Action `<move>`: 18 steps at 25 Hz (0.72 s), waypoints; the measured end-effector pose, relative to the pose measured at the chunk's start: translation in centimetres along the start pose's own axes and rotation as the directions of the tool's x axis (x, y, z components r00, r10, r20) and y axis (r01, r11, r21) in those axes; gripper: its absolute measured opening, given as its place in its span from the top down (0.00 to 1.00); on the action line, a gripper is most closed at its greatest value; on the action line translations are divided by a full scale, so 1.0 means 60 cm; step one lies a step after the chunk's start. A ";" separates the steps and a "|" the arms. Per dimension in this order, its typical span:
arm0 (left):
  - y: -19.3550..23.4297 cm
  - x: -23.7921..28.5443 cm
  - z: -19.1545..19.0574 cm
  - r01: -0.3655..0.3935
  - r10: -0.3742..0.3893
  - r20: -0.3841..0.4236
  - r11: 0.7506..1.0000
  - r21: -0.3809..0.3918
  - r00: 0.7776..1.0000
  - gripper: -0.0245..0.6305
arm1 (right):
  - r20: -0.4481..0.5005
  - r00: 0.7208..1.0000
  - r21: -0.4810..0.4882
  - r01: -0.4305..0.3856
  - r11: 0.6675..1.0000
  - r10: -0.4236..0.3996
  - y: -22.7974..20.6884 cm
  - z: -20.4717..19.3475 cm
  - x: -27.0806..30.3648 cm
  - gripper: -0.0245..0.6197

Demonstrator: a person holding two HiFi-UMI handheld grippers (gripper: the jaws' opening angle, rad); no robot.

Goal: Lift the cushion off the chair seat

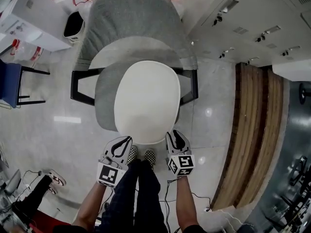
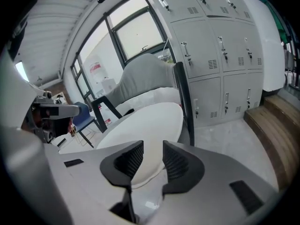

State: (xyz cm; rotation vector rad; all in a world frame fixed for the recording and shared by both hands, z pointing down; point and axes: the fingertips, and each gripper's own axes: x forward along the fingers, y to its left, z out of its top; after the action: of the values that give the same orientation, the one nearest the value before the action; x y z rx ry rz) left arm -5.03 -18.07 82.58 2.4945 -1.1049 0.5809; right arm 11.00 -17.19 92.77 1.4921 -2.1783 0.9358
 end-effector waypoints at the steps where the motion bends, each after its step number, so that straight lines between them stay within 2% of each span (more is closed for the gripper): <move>1: 0.001 0.001 0.001 -0.002 0.002 0.005 1.000 0.000 1.000 0.93 | -0.005 1.000 0.006 0.001 1.000 -0.001 -0.003 -0.005 0.005 0.77; 4: 0.009 0.005 0.000 -0.017 0.017 0.030 1.000 -0.010 0.999 0.93 | -0.015 1.000 0.031 0.005 1.000 -0.005 -0.013 -0.022 0.016 0.73; 7: 0.019 0.007 -0.015 -0.025 0.025 -0.007 1.000 -0.009 1.000 0.93 | -0.031 0.999 0.060 -0.007 0.998 0.009 -0.017 -0.042 0.026 0.70; 11: 0.032 0.008 -0.016 -0.054 0.056 0.043 0.998 -0.026 0.998 0.93 | -0.043 0.998 0.096 -0.040 0.995 0.044 -0.015 -0.061 0.037 0.68; 18: 0.051 0.008 -0.040 -0.082 0.083 0.022 0.996 -0.043 0.996 0.93 | -0.029 0.998 0.166 -0.055 0.985 0.061 -0.020 -0.079 0.047 0.67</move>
State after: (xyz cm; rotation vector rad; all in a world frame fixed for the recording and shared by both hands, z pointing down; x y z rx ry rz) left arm -7.61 -19.20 85.33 2.4352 -1.2212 0.5466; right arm 10.60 -16.22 98.31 1.4806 -2.1766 1.1783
